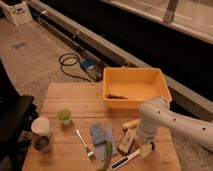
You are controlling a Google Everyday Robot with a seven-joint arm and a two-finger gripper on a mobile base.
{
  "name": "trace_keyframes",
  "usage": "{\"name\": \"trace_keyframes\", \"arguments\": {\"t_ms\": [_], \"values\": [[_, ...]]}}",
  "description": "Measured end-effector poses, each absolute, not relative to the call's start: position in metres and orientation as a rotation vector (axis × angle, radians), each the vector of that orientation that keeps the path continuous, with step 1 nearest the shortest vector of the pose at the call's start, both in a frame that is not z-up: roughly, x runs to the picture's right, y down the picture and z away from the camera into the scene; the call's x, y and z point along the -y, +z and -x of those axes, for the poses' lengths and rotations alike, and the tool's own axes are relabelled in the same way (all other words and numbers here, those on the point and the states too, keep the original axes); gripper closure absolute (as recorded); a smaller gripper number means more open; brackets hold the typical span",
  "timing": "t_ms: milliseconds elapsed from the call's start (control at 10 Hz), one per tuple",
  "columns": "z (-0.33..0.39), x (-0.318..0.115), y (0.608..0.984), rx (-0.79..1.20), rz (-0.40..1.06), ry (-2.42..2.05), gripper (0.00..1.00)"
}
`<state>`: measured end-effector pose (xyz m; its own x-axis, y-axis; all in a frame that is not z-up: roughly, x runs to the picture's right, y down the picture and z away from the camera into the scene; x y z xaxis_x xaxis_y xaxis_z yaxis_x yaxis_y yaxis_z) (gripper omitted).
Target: Place brush in metal cup
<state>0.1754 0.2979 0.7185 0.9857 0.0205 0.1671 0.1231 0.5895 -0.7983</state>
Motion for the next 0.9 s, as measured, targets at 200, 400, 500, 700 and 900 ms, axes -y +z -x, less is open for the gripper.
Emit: {"name": "trace_keyframes", "arguments": {"t_ms": [200,400,500,700,900], "values": [[-0.172,-0.316,0.725,0.195,0.983,-0.054,0.35],[-0.172,-0.331,0.732,0.223,1.014,-0.036,0.35],[-0.170,-0.330,0.737,0.236,1.008,-0.022,0.37],[-0.170,-0.333,0.735,0.235,1.016,-0.033,0.55],[-0.174,-0.333,0.733,0.231,1.019,-0.028,0.75]]}}
